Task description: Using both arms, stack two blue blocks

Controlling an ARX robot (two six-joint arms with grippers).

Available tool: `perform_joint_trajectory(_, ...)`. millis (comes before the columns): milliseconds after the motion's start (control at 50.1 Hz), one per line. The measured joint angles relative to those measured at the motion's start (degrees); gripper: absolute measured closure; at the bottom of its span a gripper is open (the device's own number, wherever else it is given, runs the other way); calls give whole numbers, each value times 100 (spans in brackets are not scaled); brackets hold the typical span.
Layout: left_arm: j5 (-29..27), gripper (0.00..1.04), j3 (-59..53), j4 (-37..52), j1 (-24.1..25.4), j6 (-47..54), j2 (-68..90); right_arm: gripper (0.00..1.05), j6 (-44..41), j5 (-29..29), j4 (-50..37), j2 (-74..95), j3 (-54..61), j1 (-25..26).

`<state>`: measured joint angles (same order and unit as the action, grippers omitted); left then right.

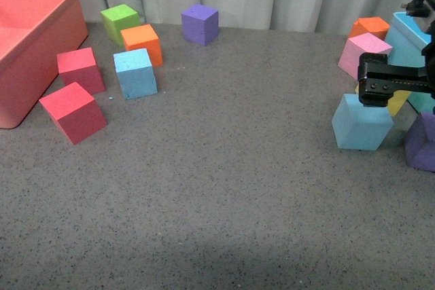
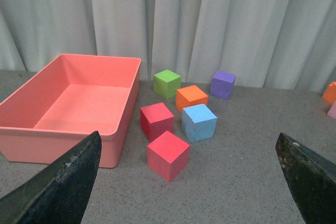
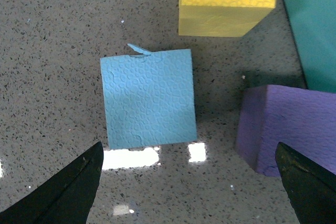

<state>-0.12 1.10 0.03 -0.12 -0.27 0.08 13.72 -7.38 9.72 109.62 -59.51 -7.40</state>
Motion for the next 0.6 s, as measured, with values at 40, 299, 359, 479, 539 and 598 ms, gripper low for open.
perform_joint_trajectory(40, 0, 7, 0, 0, 0, 0, 0, 10, 39, -7, 76, 146, -122, -11)
perform_joint_trajectory(299, 0, 7, 0, 0, 0, 0, 0, 10, 153, 48, 590, 1150, -1060, -52)
perform_joint_trajectory(359, 0, 7, 0, 0, 0, 0, 0, 10, 173, 57, 673, 1320, -1209, -52)
perform_joint_trajectory(479, 0, 7, 0, 0, 0, 0, 0, 11, 177, 15, 798, 1547, -1408, -55)
perform_joint_trajectory(539, 0, 7, 0, 0, 0, 0, 0, 18, 175, 20, 870, 1628, -1488, -59)
perform_joint_trajectory(598, 0, 7, 0, 0, 0, 0, 0, 26, 175, 11, 927, 1692, -1550, -59)
